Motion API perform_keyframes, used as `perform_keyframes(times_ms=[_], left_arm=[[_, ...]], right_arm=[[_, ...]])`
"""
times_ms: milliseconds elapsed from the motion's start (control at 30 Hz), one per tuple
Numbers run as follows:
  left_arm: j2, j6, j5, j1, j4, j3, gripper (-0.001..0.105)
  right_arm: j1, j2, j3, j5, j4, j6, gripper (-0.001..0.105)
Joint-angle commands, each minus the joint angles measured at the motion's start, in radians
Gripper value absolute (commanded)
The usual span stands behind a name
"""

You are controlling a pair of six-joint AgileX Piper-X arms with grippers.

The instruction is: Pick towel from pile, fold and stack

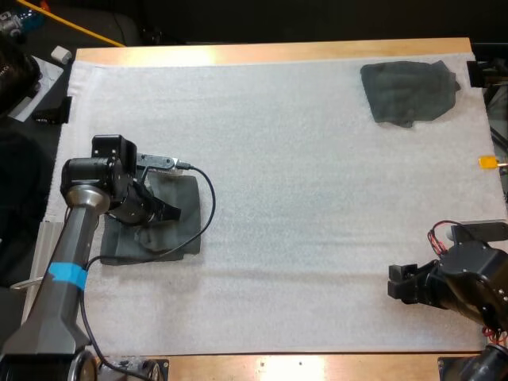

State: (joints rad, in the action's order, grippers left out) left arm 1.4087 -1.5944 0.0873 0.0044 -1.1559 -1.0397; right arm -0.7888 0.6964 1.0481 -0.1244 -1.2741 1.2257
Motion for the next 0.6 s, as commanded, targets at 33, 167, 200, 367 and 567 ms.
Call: perform_keyframes(times_ms=[33,167,200,367,567], left_arm=[[0.036,0.007,-0.066,0.0,-0.007,-0.002,0.0],[0.052,0.011,-0.131,0.007,-0.01,-0.001,0.0],[0.053,0.012,-0.144,0.011,-0.012,-0.001,0.0],[0.045,0.012,-0.189,0.045,-0.012,-0.003,0.002],[0.05,0.016,-0.227,0.05,0.0,-0.005,0.001]], right_arm=[[-0.004,-0.005,0.006,0.005,-0.005,0.001,0.067],[-0.004,-0.005,0.006,0.003,-0.006,0.003,0.067],[-0.002,-0.005,0.006,0.002,-0.008,0.0,0.067],[-0.001,-0.005,0.006,0.003,-0.005,0.001,0.067],[-0.005,-0.003,0.003,0.006,-0.002,0.001,0.067]])
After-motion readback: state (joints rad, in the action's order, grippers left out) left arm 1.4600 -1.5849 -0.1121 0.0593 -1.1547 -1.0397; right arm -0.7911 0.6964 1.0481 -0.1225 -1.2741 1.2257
